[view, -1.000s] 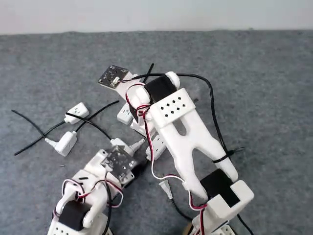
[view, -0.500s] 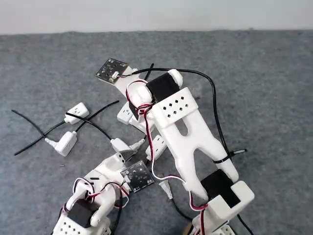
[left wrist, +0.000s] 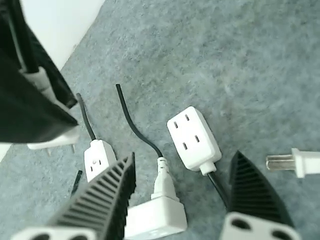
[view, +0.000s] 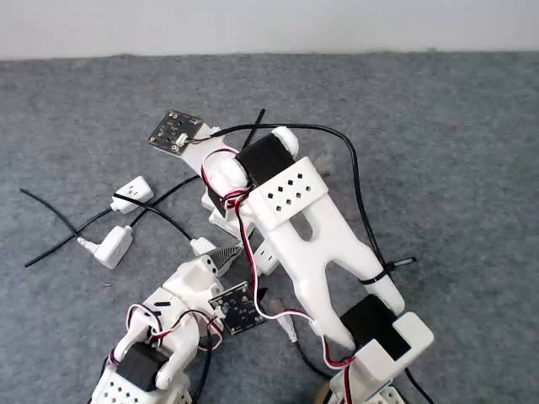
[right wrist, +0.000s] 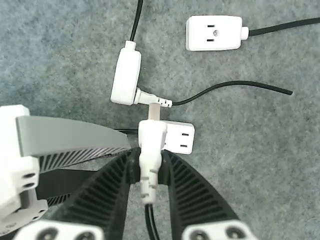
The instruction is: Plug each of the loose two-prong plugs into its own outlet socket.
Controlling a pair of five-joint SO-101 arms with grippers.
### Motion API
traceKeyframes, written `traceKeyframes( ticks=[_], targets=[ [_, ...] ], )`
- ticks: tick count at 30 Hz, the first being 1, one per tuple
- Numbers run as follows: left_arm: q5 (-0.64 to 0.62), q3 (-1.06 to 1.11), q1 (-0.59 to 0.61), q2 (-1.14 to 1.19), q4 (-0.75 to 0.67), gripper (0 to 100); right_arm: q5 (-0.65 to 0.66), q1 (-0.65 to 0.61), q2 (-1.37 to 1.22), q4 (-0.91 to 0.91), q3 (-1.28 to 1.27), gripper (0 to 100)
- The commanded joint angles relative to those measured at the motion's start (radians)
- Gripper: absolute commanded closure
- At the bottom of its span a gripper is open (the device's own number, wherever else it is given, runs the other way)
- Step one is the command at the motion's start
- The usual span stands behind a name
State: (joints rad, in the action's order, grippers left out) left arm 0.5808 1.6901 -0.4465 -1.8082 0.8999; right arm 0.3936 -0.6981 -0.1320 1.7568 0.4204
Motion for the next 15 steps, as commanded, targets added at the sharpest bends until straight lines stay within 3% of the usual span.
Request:
traceKeyframes(
  ticks=[1,15],
  targets=[
    [0.028,-0.008,0.002,-0.006,-0.034,70,-0.014,-0.010,0.067,0.041,0.075,99.1],
    [-0.044,-0.008,-0.002,-0.008,0.002,70,-0.012,-0.010,0.096,0.041,0.078,99.1]
  ],
)
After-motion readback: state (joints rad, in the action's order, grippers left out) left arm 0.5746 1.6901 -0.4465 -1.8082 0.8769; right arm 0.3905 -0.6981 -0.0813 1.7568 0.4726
